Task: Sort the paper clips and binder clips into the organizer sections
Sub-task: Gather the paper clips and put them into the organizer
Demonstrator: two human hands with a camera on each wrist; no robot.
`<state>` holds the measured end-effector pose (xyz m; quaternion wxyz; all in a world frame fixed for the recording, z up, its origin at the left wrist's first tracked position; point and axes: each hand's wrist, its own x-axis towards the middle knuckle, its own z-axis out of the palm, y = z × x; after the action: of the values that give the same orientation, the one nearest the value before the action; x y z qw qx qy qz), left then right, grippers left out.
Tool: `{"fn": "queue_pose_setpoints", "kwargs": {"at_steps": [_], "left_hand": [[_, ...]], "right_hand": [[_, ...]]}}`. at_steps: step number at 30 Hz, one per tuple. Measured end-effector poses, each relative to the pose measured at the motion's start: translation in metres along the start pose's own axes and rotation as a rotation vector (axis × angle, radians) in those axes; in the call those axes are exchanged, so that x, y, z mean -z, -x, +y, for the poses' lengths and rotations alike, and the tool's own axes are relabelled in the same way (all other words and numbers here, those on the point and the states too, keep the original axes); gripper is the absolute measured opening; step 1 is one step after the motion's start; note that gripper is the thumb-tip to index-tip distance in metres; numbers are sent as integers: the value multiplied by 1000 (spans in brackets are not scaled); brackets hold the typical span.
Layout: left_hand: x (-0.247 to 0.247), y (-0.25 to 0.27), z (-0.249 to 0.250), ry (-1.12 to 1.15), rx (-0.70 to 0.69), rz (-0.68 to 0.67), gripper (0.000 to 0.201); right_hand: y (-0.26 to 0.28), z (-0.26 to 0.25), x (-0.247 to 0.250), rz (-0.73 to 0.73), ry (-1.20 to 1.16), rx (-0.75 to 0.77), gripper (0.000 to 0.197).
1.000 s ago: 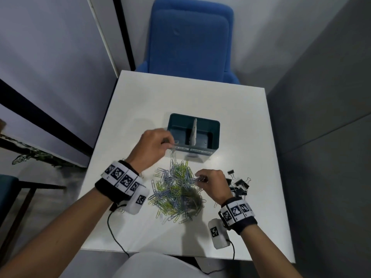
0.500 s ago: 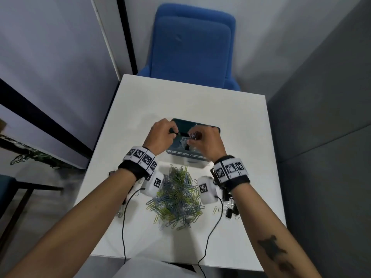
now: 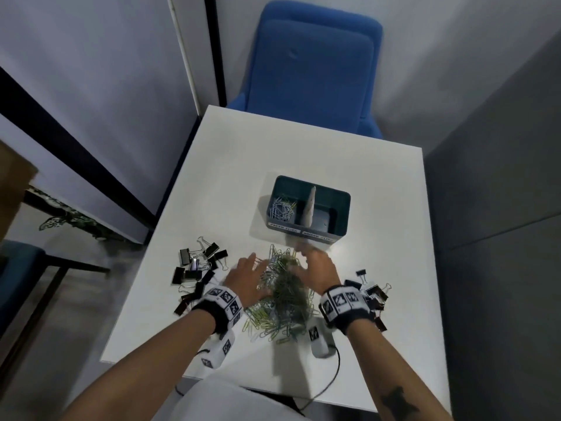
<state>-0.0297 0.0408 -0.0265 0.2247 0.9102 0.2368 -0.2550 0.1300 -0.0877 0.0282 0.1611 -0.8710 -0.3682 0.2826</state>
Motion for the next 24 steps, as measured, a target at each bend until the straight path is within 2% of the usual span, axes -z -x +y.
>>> {"fn": "queue_pose_setpoints", "kwargs": {"at_steps": [2,4,6,9,14,17,21,24], "left_hand": [[-11,4,0,-81,-58,39,83],[-16,7,3,-107,-105,85,78],[-17,10,8,-96,-135,132,66],[-14,10,18,-68,-154,194,51],[-10,11,18,124,-154,243,41],[-6,12,14,214,-159,254,21],[5,14,11,287,-170,304,5],[18,19,14,388,-189,363,8]], "right_hand": [[13,20,-26,-109,108,-70,71],[22,30,-44,-192,196,-54,91],[29,31,-60,-194,280,8,94],[35,25,-71,-132,310,44,78],[34,20,-63,-22,150,7,40],[34,24,-60,26,73,-1,25],[36,27,-53,50,37,-12,20],[36,31,-47,73,1,-29,24]]}}
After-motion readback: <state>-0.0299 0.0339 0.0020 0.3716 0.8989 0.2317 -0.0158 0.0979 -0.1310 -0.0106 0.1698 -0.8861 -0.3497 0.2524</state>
